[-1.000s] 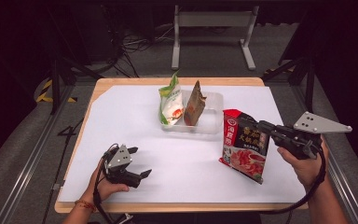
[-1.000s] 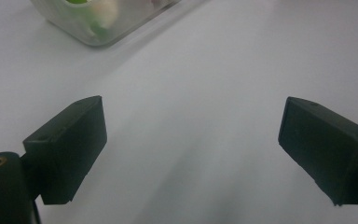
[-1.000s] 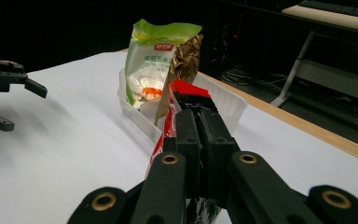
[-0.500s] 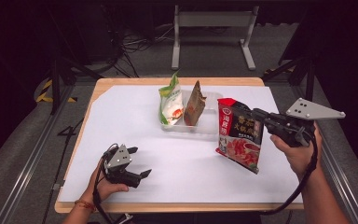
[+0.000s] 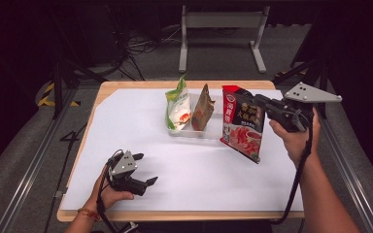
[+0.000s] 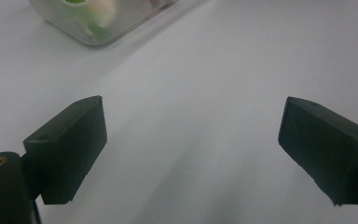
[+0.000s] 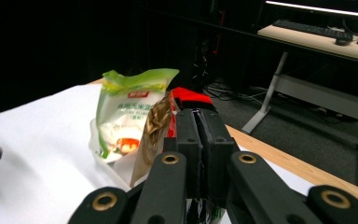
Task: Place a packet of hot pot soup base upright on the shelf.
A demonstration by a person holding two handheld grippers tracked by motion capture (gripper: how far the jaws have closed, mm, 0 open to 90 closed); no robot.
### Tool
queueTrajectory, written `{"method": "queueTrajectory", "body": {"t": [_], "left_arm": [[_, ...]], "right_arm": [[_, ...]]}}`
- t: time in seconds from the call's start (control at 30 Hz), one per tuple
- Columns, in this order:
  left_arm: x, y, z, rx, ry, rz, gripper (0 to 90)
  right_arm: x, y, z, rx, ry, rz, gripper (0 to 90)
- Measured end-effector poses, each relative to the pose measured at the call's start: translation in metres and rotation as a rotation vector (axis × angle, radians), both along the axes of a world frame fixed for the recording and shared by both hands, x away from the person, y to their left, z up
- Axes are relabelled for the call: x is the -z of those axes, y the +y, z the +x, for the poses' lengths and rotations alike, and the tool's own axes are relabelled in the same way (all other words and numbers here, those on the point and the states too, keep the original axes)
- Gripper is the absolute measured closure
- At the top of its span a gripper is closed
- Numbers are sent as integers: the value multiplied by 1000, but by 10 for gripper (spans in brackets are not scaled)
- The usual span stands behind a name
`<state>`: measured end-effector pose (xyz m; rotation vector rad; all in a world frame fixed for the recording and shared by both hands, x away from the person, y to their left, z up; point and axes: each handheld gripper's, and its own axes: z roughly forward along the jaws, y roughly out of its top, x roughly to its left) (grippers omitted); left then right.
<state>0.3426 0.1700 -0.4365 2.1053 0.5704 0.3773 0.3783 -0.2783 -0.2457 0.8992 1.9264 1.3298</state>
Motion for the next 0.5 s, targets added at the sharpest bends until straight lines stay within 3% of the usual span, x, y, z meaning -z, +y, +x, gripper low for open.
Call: {"method": "queueTrajectory", "body": {"t": [0.33, 0.5], "left_arm": [[0, -1, 0, 6, 3, 4, 86], [1, 0, 0, 5, 7, -2, 87]], "right_arm": [[-6, 7, 26, 37, 14, 34, 878], [-18, 14, 26, 27, -9, 25, 878]]}}
